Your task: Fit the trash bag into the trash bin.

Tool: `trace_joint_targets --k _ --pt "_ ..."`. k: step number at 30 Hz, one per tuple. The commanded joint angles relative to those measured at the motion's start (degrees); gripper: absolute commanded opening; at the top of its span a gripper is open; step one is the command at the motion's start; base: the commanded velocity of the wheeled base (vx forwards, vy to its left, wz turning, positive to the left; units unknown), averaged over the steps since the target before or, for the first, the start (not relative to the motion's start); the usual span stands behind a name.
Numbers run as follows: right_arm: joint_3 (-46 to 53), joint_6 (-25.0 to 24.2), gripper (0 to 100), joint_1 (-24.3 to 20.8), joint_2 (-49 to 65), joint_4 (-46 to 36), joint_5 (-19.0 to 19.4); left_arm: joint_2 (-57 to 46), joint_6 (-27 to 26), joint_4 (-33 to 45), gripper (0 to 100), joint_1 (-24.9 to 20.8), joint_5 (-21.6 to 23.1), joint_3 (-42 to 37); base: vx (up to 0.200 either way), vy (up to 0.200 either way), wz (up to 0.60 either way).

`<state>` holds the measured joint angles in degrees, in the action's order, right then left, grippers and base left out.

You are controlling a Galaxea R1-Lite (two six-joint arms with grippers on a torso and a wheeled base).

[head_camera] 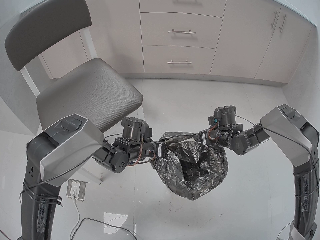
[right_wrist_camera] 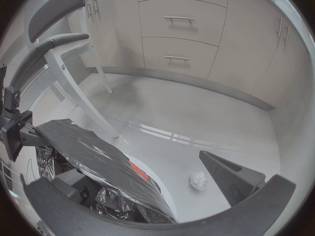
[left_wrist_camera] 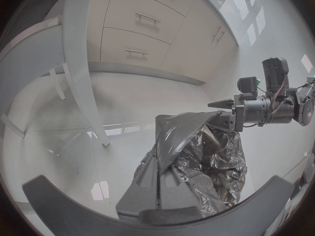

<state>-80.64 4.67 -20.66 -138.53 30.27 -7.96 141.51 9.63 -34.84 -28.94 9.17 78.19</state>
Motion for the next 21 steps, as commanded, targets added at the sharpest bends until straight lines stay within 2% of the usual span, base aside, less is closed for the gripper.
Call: trace_joint_targets --k 1,10,11,18,21 --pt "-1.2 0.0 100 0.0 -1.1 0.0 -0.1 0.2 0.0 0.0 0 -0.3 -1.6 0.2 0.000 0.000 0.00" --pt "-1.2 0.0 100 0.4 -1.4 0.0 -0.1 0.6 -0.1 0.7 0 -0.8 -4.4 0.9 0.000 0.000 0.00" --pt "-1.2 0.0 100 0.4 -1.3 0.0 -0.1 0.8 -0.1 1.4 100 -0.8 -4.9 1.2 0.000 0.000 0.00" --pt "-1.6 -0.1 100 0.4 -1.3 0.0 -0.1 0.5 -0.1 1.7 100 -1.4 -5.4 1.1 0.000 0.000 0.00" --pt "-1.6 -0.1 100 0.4 -1.4 0.0 -0.1 0.8 -2.2 1.8 100 -1.6 -7.5 1.3 0.000 0.000 0.00"
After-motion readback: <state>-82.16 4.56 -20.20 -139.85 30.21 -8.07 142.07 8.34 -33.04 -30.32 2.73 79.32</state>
